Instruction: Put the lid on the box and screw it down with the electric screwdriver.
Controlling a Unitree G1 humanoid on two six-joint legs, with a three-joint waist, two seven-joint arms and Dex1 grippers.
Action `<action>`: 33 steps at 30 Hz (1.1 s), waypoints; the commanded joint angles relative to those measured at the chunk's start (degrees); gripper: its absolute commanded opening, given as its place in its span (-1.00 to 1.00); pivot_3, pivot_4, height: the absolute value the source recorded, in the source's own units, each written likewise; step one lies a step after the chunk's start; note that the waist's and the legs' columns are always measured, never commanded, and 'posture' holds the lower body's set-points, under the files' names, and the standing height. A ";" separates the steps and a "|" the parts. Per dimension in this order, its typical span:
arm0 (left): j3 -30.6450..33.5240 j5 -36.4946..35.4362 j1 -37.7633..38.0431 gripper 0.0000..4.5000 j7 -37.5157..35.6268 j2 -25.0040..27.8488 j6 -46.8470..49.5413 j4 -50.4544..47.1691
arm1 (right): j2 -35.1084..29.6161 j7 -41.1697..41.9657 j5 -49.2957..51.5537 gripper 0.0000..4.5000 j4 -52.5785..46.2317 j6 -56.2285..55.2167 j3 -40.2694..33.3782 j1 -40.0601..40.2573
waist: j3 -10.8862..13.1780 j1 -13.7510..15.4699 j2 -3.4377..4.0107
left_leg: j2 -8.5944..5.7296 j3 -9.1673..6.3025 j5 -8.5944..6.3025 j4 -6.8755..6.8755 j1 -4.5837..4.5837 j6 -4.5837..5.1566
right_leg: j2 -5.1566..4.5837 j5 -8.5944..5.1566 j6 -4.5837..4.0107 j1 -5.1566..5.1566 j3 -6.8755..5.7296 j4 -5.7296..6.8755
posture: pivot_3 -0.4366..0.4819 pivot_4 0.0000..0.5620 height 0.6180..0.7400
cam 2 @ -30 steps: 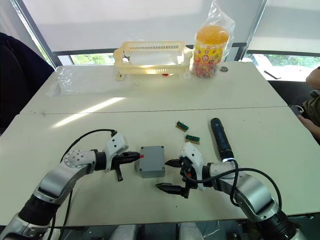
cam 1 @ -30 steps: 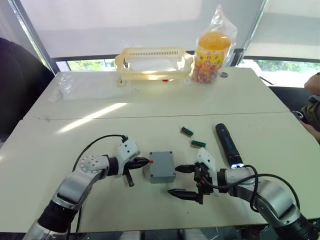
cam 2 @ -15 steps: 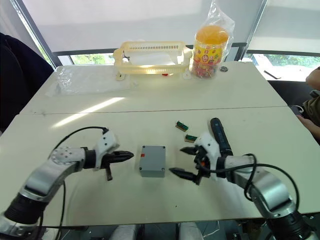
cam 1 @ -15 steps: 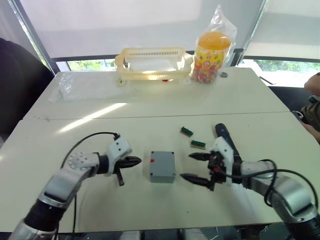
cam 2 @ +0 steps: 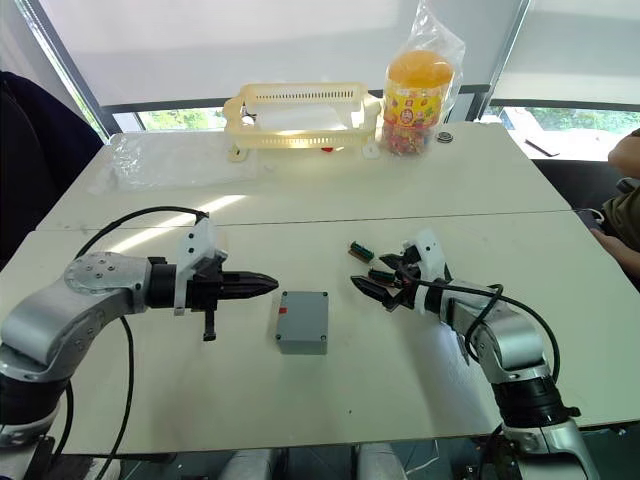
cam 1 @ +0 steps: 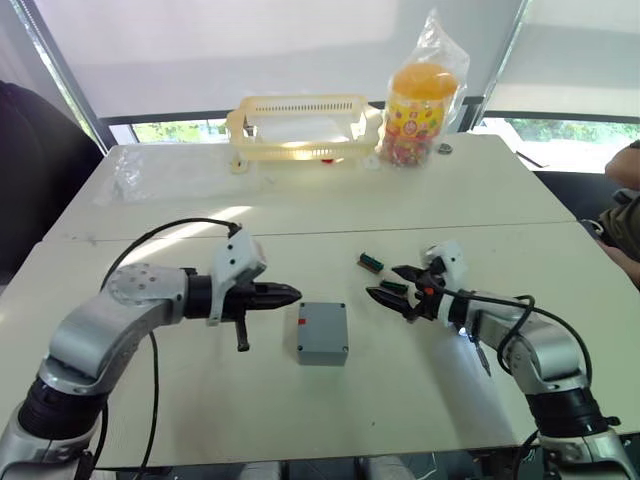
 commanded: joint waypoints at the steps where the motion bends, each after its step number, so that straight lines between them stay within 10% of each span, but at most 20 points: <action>1: -0.17 -2.01 -1.07 -1.00 1.92 -0.54 1.67 -3.50 | 0.53 0.12 -1.41 0.98 -0.30 -2.34 -0.05 -1.14 | 0.00 0.04 0.00 | 0.00 0.00 0.00 0.00 0.00 0.00 | 0.00 0.00 0.00 0.00 0.00 0.00 | -0.05 -0.47 1.00; 6: -0.83 -2.16 0.58 -1.00 3.18 -0.65 1.15 -3.68 | 1.34 0.11 -2.51 0.98 0.04 -3.19 0.00 -0.92 | 0.00 0.01 0.00 | 0.00 0.00 0.00 0.00 0.01 -0.01 | 0.01 0.00 0.00 0.00 0.00 0.01 | -0.05 -0.47 1.00; 12: -2.55 -0.13 1.72 -1.00 2.80 0.94 -0.87 -3.13 | 2.11 -0.20 -4.19 -0.20 1.20 -4.27 0.37 -1.14 | 0.00 0.01 0.00 | 0.00 0.00 0.01 0.00 0.01 -0.01 | 0.01 0.00 0.00 0.00 0.00 0.01 | -0.05 -0.47 1.00; 25: -3.07 -0.37 2.18 -1.00 3.81 0.53 -1.80 -2.93 | 2.53 0.29 -5.95 -0.20 3.22 -5.46 0.50 -1.44 | 0.00 0.02 0.00 | 0.00 0.00 0.01 0.00 0.01 -0.02 | 0.01 0.00 0.00 0.01 0.01 0.01 | -0.05 -0.47 1.00; 30: -3.34 -0.23 2.42 -1.00 4.16 0.38 -2.00 -2.79 | 2.94 0.06 -6.58 -0.99 3.74 -6.19 0.27 -1.76 | 0.00 0.01 0.00 | 0.00 0.00 0.01 0.00 0.01 -0.02 | 0.01 0.00 0.00 0.00 0.01 0.01 | -0.05 -0.47 1.00; 33: -3.61 -0.14 2.56 -1.00 4.33 0.33 -2.13 -2.71 | 3.10 0.13 -6.67 -0.99 3.51 -6.06 0.41 -1.57 | 0.00 0.04 0.00 | 0.00 0.00 0.01 0.00 0.01 -0.02 | 0.01 0.00 0.00 0.00 0.01 0.01 | -0.05 -0.47 1.00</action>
